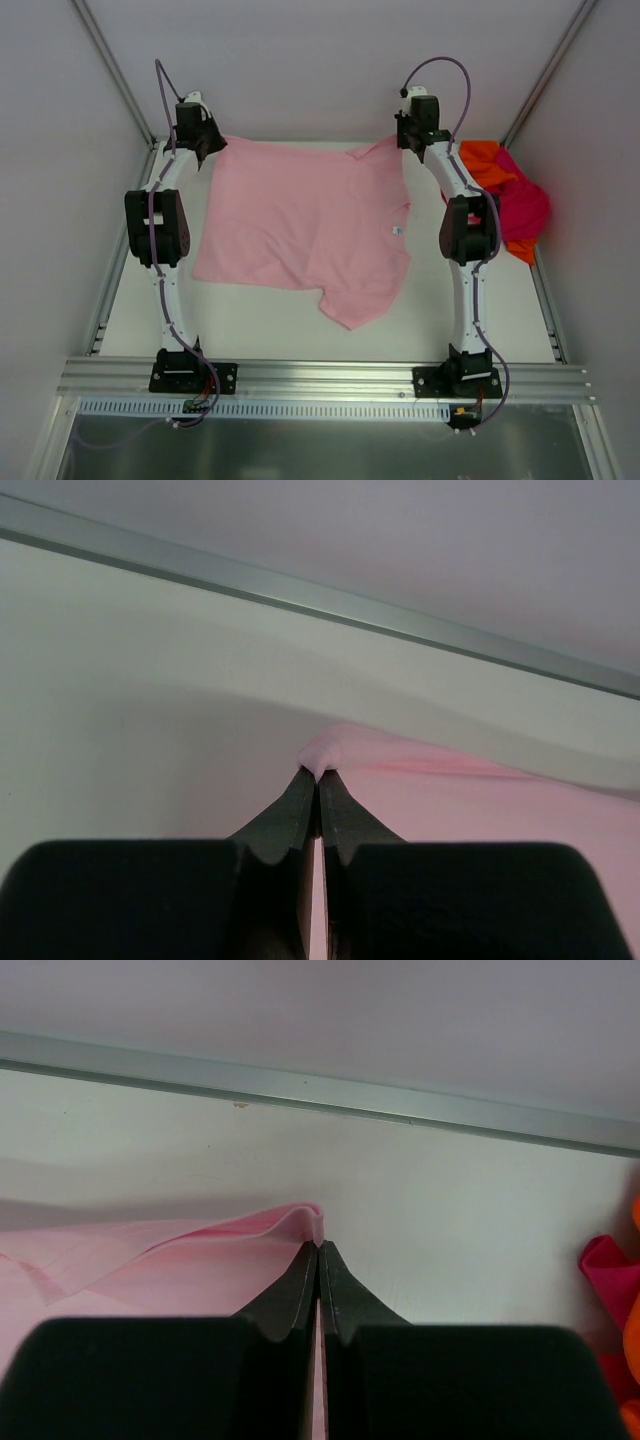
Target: Fold and stack the t-shirts
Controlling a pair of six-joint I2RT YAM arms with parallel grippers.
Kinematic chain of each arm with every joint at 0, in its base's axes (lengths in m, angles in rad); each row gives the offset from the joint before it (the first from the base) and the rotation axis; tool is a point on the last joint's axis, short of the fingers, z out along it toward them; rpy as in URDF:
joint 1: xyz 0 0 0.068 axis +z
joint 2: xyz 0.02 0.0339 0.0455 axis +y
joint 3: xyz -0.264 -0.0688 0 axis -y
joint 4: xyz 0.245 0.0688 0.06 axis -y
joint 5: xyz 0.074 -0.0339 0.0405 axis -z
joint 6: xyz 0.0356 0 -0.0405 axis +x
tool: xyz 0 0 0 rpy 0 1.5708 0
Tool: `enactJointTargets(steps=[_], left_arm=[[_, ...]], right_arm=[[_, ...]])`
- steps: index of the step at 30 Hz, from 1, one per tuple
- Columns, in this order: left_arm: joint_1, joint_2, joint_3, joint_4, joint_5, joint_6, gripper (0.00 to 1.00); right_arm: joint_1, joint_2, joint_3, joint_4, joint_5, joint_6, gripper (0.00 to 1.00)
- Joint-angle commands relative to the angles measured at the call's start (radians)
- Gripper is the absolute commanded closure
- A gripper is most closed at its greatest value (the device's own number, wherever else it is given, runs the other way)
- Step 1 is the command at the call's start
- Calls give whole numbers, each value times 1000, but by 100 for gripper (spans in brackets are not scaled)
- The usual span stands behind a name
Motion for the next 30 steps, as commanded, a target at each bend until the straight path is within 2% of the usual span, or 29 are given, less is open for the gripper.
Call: enactJointTargets(steps=[1, 7, 17, 30], left_arm=[[12, 7, -8, 61, 34, -25, 100], [11, 7, -8, 46, 51, -22, 100], [11, -4, 43, -33, 46, 69, 100], [11, 36, 49, 87, 92, 175, 100]], right_arm=[[-9, 6, 67, 59, -21, 20, 99], [-9, 4, 55, 43, -30, 8, 99], [-9, 1, 44, 35, -32, 18, 99], [-9, -3, 67, 49, -38, 32, 99]])
